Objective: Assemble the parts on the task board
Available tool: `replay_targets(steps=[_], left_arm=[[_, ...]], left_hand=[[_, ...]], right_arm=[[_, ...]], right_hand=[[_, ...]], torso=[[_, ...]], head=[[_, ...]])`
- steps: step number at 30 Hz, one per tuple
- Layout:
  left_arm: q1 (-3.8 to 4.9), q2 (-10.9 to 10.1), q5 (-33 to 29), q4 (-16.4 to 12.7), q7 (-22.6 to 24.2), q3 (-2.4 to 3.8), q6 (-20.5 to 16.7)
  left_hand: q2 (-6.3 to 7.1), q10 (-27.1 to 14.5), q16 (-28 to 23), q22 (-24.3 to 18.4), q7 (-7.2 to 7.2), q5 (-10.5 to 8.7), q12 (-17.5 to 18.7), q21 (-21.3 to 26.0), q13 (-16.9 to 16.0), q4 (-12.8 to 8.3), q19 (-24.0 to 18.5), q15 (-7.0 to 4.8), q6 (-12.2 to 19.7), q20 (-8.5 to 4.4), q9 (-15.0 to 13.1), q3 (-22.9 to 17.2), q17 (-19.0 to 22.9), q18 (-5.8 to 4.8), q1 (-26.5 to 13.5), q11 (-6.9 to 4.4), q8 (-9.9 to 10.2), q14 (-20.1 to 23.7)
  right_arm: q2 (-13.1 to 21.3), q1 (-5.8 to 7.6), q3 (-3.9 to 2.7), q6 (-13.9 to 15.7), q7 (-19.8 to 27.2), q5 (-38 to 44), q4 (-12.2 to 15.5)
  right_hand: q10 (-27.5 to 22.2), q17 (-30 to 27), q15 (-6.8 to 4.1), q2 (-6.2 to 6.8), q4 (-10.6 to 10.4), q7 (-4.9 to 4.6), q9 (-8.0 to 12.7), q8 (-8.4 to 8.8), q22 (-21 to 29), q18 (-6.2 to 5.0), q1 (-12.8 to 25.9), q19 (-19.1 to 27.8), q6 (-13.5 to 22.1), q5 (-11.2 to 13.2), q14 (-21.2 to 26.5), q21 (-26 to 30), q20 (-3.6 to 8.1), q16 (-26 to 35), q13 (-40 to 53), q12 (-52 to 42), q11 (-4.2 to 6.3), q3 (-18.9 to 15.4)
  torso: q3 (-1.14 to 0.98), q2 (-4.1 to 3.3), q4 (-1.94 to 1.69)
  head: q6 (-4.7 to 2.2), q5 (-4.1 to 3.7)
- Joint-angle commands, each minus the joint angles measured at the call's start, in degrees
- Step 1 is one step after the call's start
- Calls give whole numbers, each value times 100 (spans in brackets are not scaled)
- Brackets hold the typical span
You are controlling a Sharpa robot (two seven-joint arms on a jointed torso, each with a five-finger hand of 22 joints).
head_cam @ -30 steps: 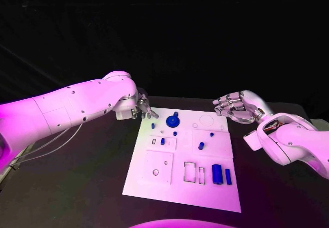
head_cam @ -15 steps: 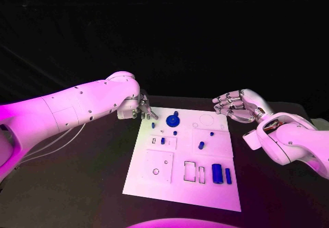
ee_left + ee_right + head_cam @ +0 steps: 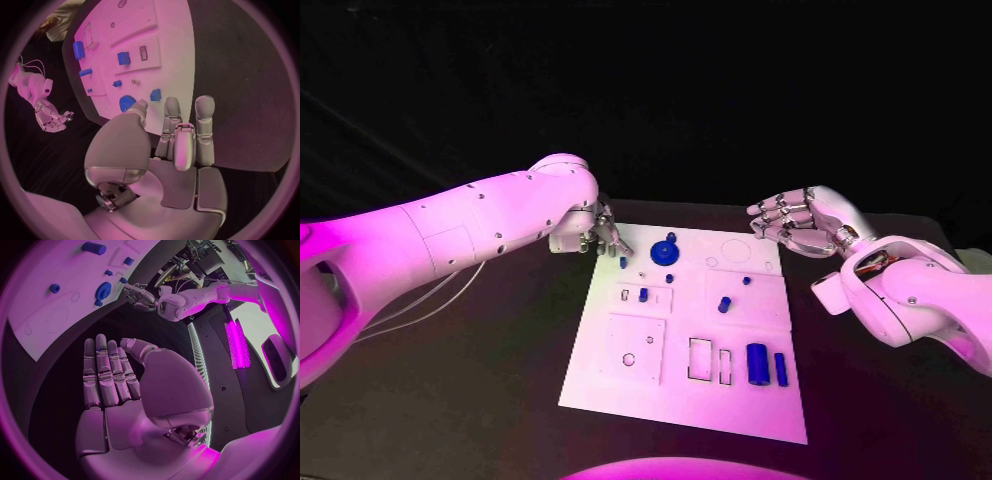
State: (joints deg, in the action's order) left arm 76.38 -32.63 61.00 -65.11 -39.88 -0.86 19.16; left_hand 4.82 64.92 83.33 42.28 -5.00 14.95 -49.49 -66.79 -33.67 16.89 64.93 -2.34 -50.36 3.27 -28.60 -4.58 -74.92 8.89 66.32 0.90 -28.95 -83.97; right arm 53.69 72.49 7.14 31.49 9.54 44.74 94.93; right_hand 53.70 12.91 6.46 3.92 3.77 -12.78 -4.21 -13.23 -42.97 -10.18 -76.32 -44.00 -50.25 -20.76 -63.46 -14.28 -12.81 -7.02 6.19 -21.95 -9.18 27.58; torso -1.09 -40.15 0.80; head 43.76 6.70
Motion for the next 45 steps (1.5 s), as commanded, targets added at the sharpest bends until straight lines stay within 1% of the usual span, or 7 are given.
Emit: replay_targets(steps=[1, 9, 18, 29, 31, 36, 45], left_arm=[[-4, 22, -66, 11, -11, -4, 191], [-9, 28, -135, 1, -2, -11, 249], [-18, 34, -168, 10, -3, -16, 297], [-31, 55, -232, 25, -1, -21, 196], [-33, 58, -259, 27, -4, -22, 142], [-38, 65, -289, 19, -6, -22, 71], [-40, 67, -355, -12, -18, -23, 39]], left_hand=[[-82, 23, 42, 11, -6, -16, -42, -24, 9, -9, 33, -35, -41, 6, 8, 40, -384, -14, 0, -7, -28, -290], [-141, 26, 67, 58, 2, -15, -58, -52, 13, -10, 57, -39, -62, 3, 28, 56, -422, -22, -1, -13, -39, -302], [-219, 44, 118, 163, 23, -12, -88, -115, 20, -13, 113, -53, -114, -3, 58, 81, -502, -39, 23, -31, -65, -329], [-404, 53, 153, 240, 49, -7, -115, -169, 40, -9, 149, -73, -181, -17, 109, 98, -547, -50, 34, -54, -101, -344], [-471, 58, 163, 261, 56, -4, -124, -184, 47, -12, 158, -79, -190, -21, 127, 87, -563, -53, 61, -61, -106, -349], [-511, 62, 174, 283, 62, -2, -130, -198, 53, -16, 169, -83, -199, -24, 140, 80, -579, -56, 87, -66, -113, -354], [-577, 58, 182, 305, 85, 6, -136, -220, 87, -44, 169, -104, -209, -37, 191, 14, -584, -58, 366, -89, -138, -357]], right_arm=[[-3, -3, -1, -23, -23, 6, 11], [-15, -3, -1, -52, -75, 6, 2], [-34, -3, -1, -72, -99, 6, -18], [-47, -3, -1, -87, -109, 5, -29], [-49, -3, -1, -90, -111, 5, -30], [-57, -3, -1, -97, -114, 3, -37], [-62, -3, -1, -115, -127, 2, -42]], right_hand=[[-27, -15, 45, 0, 18, -48, 9, -29, 19, -8, 55, 9, 55, -41, 20, 36, -35, 34, -21, 38, -36, 15], [-42, -48, 57, -2, 24, -55, 14, -45, 65, -8, 58, 13, 76, -53, 35, 79, -47, 84, -74, 43, -45, 25], [-53, -72, 67, -1, 30, -62, 17, -56, 100, -8, 60, 17, 96, -67, 43, 113, -56, 121, -113, 44, -53, 33], [-67, -97, 75, -3, 36, -69, 19, -69, 134, -9, 62, 17, 115, -87, 49, 144, -64, 155, -152, 46, -61, 42], [-67, -97, 75, -3, 36, -69, 19, -69, 134, -9, 62, 17, 115, -87, 49, 144, -64, 156, -153, 46, -61, 42], [-72, -109, 80, -2, 38, -73, 20, -76, 152, -8, 65, 17, 125, -98, 53, 160, -69, 173, -171, 45, -65, 45], [-76, -115, 82, -1, 39, -76, 21, -78, 160, -8, 66, 17, 130, -104, 55, 167, -71, 181, -179, 46, -68, 46]], torso=[[-2, 1, 0], [3, 5, -3], [-4, 9, 0], [-1, 2, 0], [-3, 1, 0], [-1, 3, -1], [1, 5, -2]], head=[[14, -5], [30, -18], [48, -4], [42, -9], [42, -11], [42, -22], [53, -19]])
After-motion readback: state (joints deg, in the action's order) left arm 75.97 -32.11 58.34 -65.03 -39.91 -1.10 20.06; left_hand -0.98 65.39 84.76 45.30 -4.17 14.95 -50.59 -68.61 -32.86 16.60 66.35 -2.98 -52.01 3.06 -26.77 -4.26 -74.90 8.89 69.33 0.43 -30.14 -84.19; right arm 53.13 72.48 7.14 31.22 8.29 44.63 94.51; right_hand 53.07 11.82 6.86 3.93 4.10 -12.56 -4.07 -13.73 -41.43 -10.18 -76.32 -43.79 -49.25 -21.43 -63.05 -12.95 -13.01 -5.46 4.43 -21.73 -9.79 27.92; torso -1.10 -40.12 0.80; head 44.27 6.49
